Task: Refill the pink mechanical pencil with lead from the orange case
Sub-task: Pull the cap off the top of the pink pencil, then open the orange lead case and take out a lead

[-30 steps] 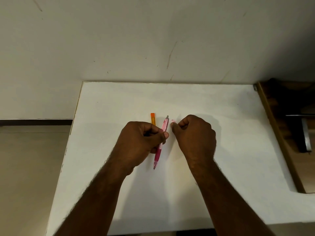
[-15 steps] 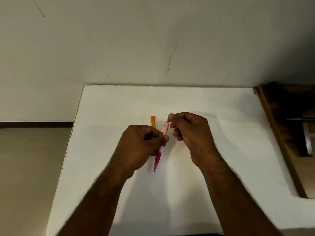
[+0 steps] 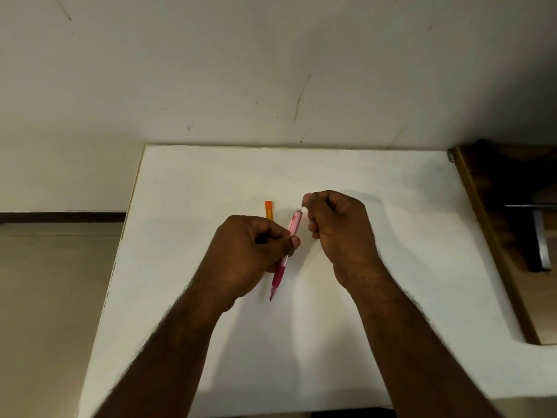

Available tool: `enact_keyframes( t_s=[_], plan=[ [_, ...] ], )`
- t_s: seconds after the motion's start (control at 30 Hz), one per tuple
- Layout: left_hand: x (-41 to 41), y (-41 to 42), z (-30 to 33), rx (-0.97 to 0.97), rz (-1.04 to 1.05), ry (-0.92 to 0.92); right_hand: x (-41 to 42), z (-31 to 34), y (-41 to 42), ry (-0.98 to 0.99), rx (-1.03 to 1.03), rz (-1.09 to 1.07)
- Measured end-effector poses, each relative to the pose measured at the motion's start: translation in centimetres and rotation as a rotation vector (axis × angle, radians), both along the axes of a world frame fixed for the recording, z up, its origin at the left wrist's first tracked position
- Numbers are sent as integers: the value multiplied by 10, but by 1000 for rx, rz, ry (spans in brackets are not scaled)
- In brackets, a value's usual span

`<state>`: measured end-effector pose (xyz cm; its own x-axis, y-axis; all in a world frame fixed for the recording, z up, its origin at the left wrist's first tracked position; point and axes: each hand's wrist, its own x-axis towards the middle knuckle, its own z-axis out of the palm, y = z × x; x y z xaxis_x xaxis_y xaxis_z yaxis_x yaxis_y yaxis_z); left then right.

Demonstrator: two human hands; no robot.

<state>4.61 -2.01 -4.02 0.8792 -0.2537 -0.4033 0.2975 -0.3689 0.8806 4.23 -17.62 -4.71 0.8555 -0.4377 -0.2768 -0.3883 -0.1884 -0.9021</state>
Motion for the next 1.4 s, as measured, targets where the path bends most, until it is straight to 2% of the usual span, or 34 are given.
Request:
enact_keyframes(
  t_s=[0.1, 0.3, 0.47, 0.6, 0.73, 0.83, 0.93, 1.0, 1.17, 1.33, 1.4],
  plan=[
    [-1, -1, 0, 10, -15, 11, 1, -2, -11, -20, -11, -86],
    [-2, 0, 1, -19, -5, -8, -9, -17, -24, 88, -534, 67],
    [-3, -1, 0, 11, -11, -26, -11, -24, -19, 75, -710, 87],
    [-3, 1, 0, 2, -8, -15, -11, -21, -19, 79, -672, 70],
    [-1, 3, 1, -54, 25, 31, -7, 2, -29, 1, -320, -72],
    [-1, 1, 0, -62, 65, 52, -13, 22, -29, 61, -17, 162],
    [0, -1, -2, -62, 96, 53, -23, 30, -18, 223, 91, 433],
    [0, -3, -4, -58, 109, 41, -29, 29, -11, 279, 77, 485],
    [-1, -7, -9, -30, 102, 1, -29, 21, -9, 300, -79, 393],
    [5, -2, -21, 405, 215, -283, -24, 9, -8, 338, -373, 411],
    [6, -4, -22, 489, 233, -317, -24, 5, -5, 324, -478, 437]
  ],
)
